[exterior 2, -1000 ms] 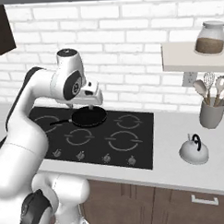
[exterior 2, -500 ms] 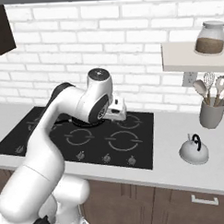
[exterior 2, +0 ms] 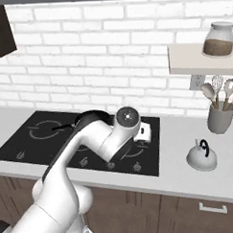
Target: Pick the kettle from the counter and place it on a stove burner. Then turn the burner on.
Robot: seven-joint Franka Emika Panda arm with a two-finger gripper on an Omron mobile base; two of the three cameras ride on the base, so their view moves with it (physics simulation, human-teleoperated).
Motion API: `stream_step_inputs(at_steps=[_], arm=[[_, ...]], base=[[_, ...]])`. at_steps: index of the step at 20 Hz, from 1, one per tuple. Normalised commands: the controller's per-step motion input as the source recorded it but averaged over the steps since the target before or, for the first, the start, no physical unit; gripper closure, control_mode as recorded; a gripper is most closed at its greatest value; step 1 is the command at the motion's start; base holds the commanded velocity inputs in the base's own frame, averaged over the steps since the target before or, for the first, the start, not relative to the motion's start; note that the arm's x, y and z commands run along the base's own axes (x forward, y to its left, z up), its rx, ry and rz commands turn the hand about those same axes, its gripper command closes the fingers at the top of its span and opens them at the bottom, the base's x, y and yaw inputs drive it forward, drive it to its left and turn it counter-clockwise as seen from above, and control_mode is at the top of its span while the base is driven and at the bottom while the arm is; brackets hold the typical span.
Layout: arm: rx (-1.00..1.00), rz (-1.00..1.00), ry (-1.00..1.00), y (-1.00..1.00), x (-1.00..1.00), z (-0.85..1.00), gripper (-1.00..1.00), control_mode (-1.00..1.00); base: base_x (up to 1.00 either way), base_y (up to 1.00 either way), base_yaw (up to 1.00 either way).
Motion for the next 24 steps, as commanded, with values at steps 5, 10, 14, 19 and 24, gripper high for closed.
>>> stream_step_inputs(at_steps=[5,10,14,19,24], arm=[[0.00,-0.03,-0.04,-0.83,0.00,-0.35,-1.00,-1.00],[-0.07,-0.05,0.02,-0.82,0.00,-0.22,-1.00,-1.00],[-0.13,-0.02,0.13,-0.77,0.00,-0.19,-1.00,-1.00],[-0.11,-0.01,0.07,-0.73,0.00,-0.14,-1.00,-1.00],[-0.07,-0.01,0.02,-0.65,0.03,-0.12,-1.00,-1.00]], base=[[0.00,0.00,0.00],[0.00,0.00,0.00],[0.00,0.00,0.00],[0.00,0.00,0.00],[0.00,0.00,0.00]])
